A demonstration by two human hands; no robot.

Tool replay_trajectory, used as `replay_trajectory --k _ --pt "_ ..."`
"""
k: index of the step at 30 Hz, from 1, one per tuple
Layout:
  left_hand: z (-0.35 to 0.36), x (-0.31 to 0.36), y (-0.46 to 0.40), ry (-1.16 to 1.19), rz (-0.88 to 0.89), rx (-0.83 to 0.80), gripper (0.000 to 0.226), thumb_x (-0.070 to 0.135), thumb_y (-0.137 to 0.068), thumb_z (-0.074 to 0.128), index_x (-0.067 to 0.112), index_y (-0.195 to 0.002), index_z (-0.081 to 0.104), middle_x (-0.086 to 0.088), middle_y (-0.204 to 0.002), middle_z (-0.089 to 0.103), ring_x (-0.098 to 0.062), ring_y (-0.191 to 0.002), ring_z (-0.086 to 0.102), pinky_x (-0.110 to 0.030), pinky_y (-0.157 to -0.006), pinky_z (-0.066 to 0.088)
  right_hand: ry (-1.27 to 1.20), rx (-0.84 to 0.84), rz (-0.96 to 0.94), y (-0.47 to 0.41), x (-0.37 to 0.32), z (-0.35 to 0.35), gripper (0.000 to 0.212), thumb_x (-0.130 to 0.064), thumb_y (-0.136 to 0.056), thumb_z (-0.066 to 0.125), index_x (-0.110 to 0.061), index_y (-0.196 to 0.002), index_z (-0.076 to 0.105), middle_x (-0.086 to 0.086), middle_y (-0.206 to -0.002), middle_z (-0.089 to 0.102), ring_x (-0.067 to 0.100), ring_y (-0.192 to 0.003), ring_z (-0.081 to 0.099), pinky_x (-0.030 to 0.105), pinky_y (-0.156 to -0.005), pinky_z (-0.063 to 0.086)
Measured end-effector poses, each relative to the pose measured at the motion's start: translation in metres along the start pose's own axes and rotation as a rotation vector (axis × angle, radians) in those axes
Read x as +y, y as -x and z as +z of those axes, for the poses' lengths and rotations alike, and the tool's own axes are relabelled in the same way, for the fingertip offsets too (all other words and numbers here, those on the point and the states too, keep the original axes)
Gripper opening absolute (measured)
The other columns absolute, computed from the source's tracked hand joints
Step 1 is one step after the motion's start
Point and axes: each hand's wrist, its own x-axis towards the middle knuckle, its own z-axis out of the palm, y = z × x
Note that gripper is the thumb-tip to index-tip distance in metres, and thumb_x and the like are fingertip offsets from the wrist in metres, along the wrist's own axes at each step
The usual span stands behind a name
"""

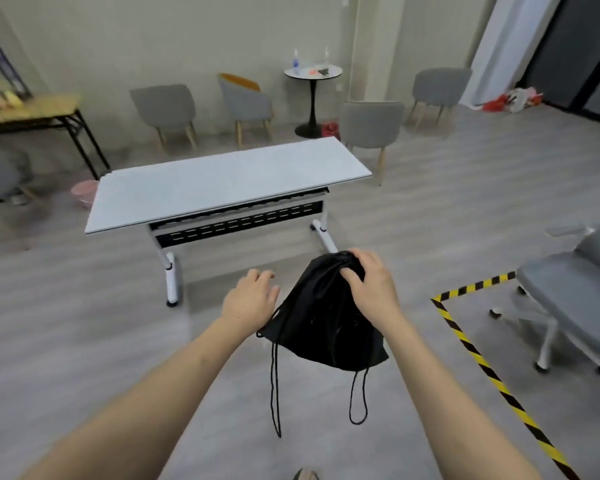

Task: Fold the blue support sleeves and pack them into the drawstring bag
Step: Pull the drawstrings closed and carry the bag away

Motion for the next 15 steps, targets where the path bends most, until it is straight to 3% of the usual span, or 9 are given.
replay_trajectory --k 6,15 --pt "-0.032 -0.039 -0.099 -0.009 -0.134 0.042 0.042 0.043 -0.105 0.035 0.023 -0.140 0.049 -0.006 -0.139 0.049 -0.032 -0.122 0.053 -0.046 -0.093 0.049 0.008 -0.108 -0.080 -0.143 -0.021 0.046 0.038 -0.025 -0.100 0.064 -0.024 -0.137 0.060 -0.001 -0.138 0.058 0.020 -0.130 0.053 0.037 -0.110 0.043" --pt "-0.076 -0.078 -0.257 0.002 -0.200 0.135 0.043 0.042 -0.105 0.038 0.022 -0.142 0.047 -0.004 -0.142 0.046 -0.028 -0.119 0.056 -0.043 -0.088 0.050 0.058 -0.137 -0.217 -0.340 -0.056 0.092 0.039 -0.020 -0.103 0.055 -0.019 -0.142 0.055 0.000 -0.137 0.052 0.023 -0.129 0.050 0.039 -0.111 0.042"
